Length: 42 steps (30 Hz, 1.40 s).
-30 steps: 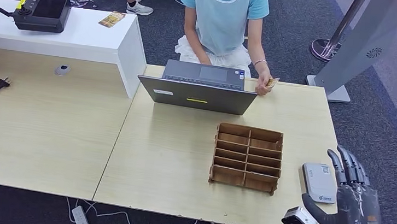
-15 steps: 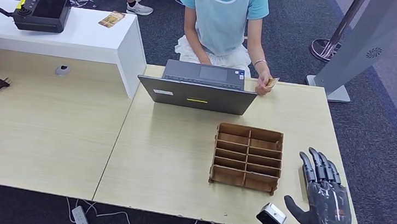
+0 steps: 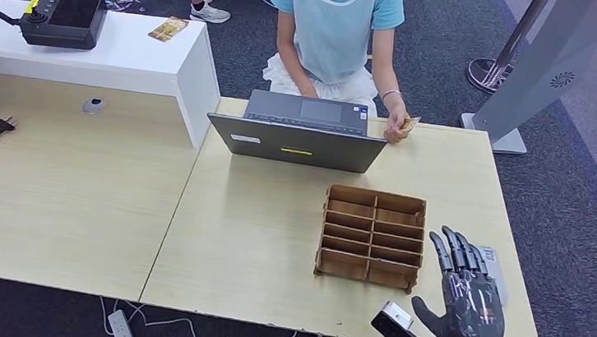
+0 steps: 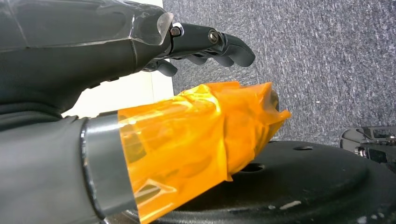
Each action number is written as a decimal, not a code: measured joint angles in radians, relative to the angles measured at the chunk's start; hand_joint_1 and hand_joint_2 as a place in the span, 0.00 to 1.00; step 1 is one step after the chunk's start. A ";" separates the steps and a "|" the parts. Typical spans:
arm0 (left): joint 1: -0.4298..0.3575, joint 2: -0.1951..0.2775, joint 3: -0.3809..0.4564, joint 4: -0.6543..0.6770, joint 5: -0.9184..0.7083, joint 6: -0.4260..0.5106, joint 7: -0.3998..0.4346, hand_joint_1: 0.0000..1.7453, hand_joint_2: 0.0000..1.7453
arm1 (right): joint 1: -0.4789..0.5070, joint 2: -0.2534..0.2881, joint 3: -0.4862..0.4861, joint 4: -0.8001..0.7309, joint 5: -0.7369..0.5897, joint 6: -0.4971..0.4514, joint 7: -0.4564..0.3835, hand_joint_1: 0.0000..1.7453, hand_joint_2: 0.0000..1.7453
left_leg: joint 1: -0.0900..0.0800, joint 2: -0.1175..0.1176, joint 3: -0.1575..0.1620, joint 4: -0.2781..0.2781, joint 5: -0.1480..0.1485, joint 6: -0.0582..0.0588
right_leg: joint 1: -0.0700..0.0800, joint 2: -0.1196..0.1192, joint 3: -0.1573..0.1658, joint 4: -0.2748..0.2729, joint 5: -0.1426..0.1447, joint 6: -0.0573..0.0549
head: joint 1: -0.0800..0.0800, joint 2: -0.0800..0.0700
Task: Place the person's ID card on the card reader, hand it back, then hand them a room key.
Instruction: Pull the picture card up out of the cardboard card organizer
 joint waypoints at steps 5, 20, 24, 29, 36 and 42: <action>0.000 0.000 0.000 0.000 0.000 -0.002 -0.002 0.00 0.00 | -0.025 0.010 0.017 0.012 0.012 0.016 -0.012 0.21 1.00 | 0.000 0.000 0.000 0.000 0.000 0.000 | 0.000 0.000 0.000 0.000 0.000 0.000 | 0.000 0.000; -0.001 0.000 0.000 0.000 0.002 -0.007 -0.004 0.00 0.00 | -0.095 0.035 0.074 0.072 0.016 0.065 -0.019 0.15 1.00 | 0.000 0.000 0.000 0.000 0.000 0.000 | 0.000 0.000 0.000 0.000 0.000 0.000 | 0.000 0.000; -0.002 0.000 0.000 0.000 0.001 -0.008 -0.004 0.00 0.00 | -0.111 0.042 0.087 0.092 0.014 0.069 -0.018 0.14 1.00 | 0.000 0.000 0.000 0.000 0.000 0.000 | 0.000 0.000 0.000 0.000 0.000 0.000 | 0.000 0.000; -0.002 0.000 0.000 0.000 0.000 -0.008 -0.004 0.00 0.00 | -0.129 0.056 0.102 0.120 0.012 0.077 -0.017 0.16 1.00 | 0.000 0.000 0.000 0.000 0.000 0.000 | 0.000 0.000 0.000 0.000 0.000 0.000 | 0.000 0.000; -0.002 0.000 0.000 0.000 -0.003 -0.010 -0.004 0.00 0.00 | -0.142 0.072 0.114 0.152 0.012 0.079 -0.008 0.18 1.00 | 0.000 0.000 0.000 0.000 0.000 0.000 | 0.000 0.000 0.000 0.000 0.000 0.000 | 0.000 0.000; -0.002 0.000 0.000 0.000 -0.003 -0.011 -0.004 0.00 0.00 | -0.155 0.081 0.120 0.181 0.019 0.081 0.005 0.21 1.00 | 0.000 0.000 0.000 0.000 0.000 0.000 | 0.000 0.000 0.000 0.000 0.000 0.000 | 0.000 0.000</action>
